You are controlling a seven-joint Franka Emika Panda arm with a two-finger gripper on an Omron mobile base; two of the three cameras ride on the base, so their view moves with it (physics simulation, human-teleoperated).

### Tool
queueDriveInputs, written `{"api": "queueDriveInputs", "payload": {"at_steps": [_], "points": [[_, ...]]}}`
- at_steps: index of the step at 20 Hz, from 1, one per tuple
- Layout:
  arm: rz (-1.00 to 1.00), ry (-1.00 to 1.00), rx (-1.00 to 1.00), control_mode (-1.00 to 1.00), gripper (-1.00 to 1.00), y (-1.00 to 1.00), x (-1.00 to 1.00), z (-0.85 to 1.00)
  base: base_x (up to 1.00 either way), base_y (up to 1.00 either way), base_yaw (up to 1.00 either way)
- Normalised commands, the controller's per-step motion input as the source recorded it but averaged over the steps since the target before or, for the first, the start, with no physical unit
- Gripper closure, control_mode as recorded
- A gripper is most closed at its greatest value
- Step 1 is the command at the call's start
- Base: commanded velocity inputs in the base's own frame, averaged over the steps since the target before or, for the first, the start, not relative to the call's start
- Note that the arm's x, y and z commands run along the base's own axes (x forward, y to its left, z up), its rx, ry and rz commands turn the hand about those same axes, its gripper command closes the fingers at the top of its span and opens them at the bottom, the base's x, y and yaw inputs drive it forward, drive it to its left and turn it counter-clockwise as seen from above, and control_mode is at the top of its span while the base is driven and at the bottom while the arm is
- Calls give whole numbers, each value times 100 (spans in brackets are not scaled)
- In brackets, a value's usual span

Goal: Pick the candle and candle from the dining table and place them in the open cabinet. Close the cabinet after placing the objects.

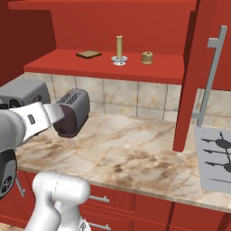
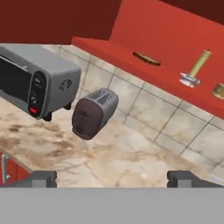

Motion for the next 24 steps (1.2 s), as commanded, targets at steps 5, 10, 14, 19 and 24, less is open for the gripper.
{"api": "queueDriveInputs", "payload": {"at_steps": [5, 10, 14, 19, 24], "points": [[13, -19, -33, -100, -100, 43, -25, 0, 0, 0, 0], [21, -20, -40, -100, -100, 40, -22, 3, 0, 0, 0], [29, -26, -31, -100, -100, 27, -30, 12, 0, 0, 0], [31, -15, -21, -100, -100, 30, -21, 6, 0, 0, 0], [32, -7, -15, -100, -100, 34, -16, 0, 0, 0, 0]]}}
